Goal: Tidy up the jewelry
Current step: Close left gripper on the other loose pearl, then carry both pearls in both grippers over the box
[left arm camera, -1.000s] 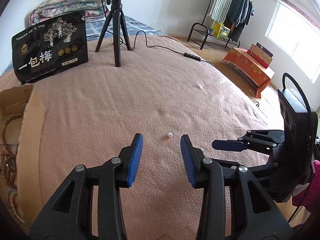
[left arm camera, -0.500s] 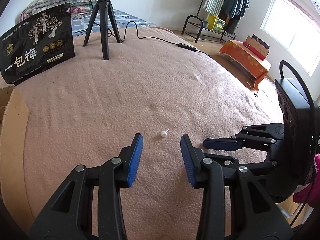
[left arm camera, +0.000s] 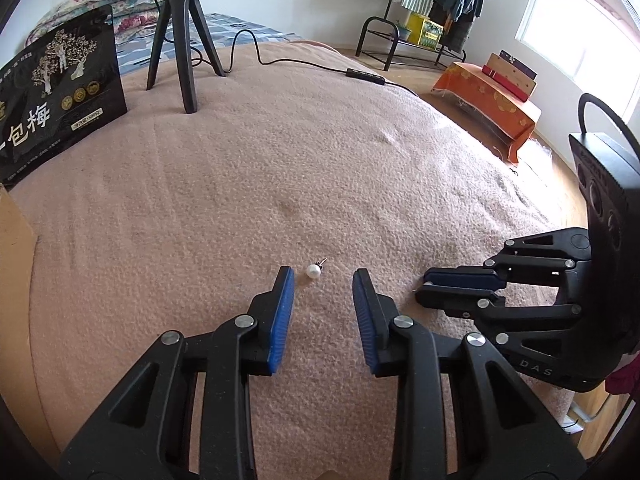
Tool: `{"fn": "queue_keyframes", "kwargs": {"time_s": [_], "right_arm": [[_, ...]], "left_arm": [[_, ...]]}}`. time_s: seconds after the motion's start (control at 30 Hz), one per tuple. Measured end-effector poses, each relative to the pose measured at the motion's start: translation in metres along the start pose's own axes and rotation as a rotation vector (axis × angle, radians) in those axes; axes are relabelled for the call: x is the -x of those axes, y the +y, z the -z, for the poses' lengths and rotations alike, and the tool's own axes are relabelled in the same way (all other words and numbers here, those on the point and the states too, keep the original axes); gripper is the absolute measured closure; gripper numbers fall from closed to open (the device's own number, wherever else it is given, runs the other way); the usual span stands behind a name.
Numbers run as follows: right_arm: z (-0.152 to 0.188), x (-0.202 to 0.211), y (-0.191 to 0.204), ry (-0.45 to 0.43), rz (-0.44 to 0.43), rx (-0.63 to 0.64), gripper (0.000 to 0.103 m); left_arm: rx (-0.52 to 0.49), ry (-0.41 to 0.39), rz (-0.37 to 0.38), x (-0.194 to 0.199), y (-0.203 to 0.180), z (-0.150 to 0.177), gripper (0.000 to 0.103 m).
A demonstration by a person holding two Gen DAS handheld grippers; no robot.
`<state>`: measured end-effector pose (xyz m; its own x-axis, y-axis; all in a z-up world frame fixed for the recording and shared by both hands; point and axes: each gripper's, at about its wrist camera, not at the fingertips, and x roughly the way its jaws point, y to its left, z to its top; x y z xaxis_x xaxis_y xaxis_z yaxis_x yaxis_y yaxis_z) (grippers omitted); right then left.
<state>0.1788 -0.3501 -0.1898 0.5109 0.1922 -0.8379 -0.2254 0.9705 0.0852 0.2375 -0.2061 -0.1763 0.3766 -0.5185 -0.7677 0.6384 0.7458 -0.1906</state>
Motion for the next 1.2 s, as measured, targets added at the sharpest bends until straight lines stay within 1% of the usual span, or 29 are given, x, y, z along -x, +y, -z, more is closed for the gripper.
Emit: {"fn": "queue_keyframes", "kwargs": {"time_s": [0.03,0.13,0.17,0.2,0.33,0.43,0.53,0.8,1.2], "right_arm": [[0.0,0.0,0.0,0.0,0.002,0.002,0.094],[-0.001,-0.001,0.002,0.0,0.008,0.008,0.094],[-0.001,-0.001,0.002,-0.001,0.008,0.006,0.094],[-0.001,0.0,0.001,-0.002,0.006,0.003,0.094],[0.0,0.0,0.003,-0.004,0.009,-0.004,0.094],[0.0,0.0,0.004,-0.003,0.014,-0.006,0.094],[0.0,0.001,0.004,-0.004,0.018,-0.008,0.094],[0.001,0.01,0.007,-0.015,0.026,-0.017,0.094],[-0.007,0.045,0.022,-0.072,0.032,-0.008,0.094]], "left_arm": [[0.0,0.004,-0.006,-0.003,0.0,-0.001,0.079],[-0.003,0.013,-0.024,-0.011,0.001,-0.004,0.079],[-0.003,0.017,-0.028,-0.014,0.001,-0.004,0.083],[-0.004,0.019,-0.034,-0.016,0.002,-0.004,0.085],[0.003,0.019,-0.033,-0.02,0.004,-0.003,0.087],[-0.017,0.018,-0.045,-0.022,0.001,-0.004,0.095],[-0.027,0.007,-0.053,-0.02,-0.002,-0.004,0.095],[0.006,-0.05,-0.057,0.009,0.0,-0.004,0.095],[0.038,-0.132,-0.091,0.071,0.013,0.002,0.095]]}}
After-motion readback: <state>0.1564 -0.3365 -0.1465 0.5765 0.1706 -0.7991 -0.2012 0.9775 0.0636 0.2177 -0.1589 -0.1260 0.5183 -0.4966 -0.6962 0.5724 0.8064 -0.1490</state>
